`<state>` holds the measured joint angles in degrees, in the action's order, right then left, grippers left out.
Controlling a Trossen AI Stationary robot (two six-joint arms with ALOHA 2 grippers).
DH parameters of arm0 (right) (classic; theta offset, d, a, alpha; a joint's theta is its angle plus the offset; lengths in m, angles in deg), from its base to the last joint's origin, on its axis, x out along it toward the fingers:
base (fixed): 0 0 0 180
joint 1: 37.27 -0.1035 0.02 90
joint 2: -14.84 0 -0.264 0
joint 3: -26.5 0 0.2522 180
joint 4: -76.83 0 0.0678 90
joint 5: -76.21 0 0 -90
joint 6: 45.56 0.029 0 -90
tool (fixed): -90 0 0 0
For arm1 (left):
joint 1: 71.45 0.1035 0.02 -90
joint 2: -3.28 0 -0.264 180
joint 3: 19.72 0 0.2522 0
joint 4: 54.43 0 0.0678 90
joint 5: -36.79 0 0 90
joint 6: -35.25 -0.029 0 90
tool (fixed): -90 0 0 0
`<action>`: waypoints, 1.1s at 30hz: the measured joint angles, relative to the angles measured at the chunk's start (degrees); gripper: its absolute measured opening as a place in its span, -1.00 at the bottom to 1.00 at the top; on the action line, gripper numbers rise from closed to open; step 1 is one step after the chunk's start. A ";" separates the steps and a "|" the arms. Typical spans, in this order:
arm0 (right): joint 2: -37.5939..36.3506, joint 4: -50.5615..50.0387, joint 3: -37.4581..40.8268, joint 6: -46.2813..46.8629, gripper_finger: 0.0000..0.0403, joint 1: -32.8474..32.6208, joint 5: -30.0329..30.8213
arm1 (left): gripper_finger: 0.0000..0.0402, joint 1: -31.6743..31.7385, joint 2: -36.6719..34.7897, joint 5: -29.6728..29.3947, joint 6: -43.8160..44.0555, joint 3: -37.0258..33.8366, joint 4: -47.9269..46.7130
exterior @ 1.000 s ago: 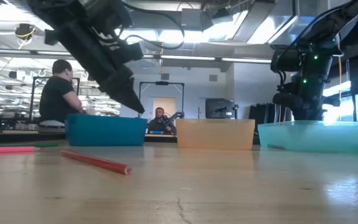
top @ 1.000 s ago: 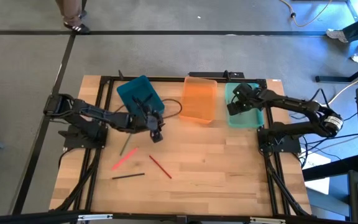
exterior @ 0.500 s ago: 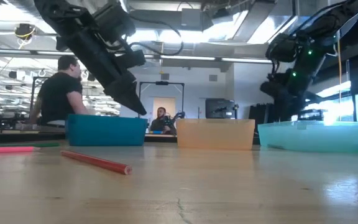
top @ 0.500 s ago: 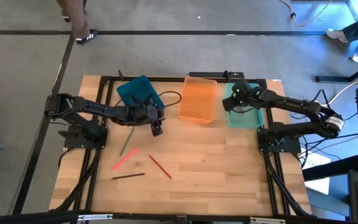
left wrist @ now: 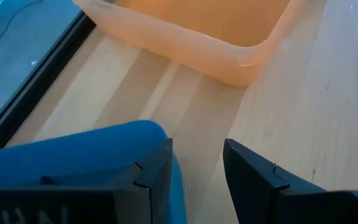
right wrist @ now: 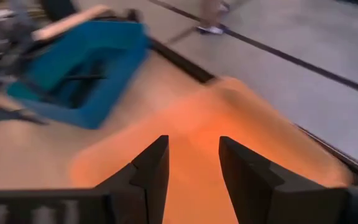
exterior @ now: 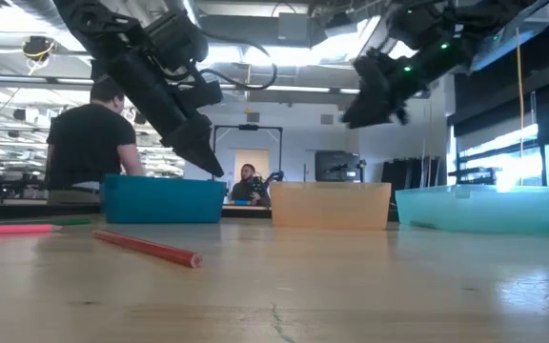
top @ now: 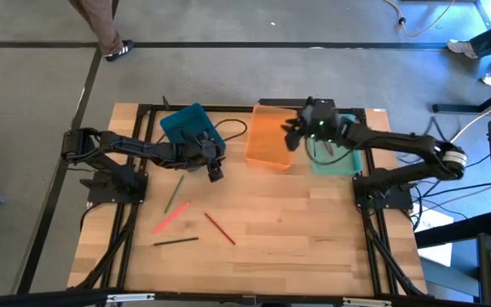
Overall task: Sort crayons/erasers/pens/pencils in bins
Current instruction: Put the red pencil into the orange bin
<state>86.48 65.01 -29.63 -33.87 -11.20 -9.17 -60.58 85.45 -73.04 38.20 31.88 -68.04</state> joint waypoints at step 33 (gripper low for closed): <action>56.10 9.03 -44.86 -3.18 -0.28 -31.69 -6.43 | -0.33 -22.44 -13.24 -19.78 30.17 -0.02 -30.32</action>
<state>142.58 74.04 -74.50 -37.05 -42.89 -15.61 -83.02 72.21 -92.81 68.37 31.86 -98.35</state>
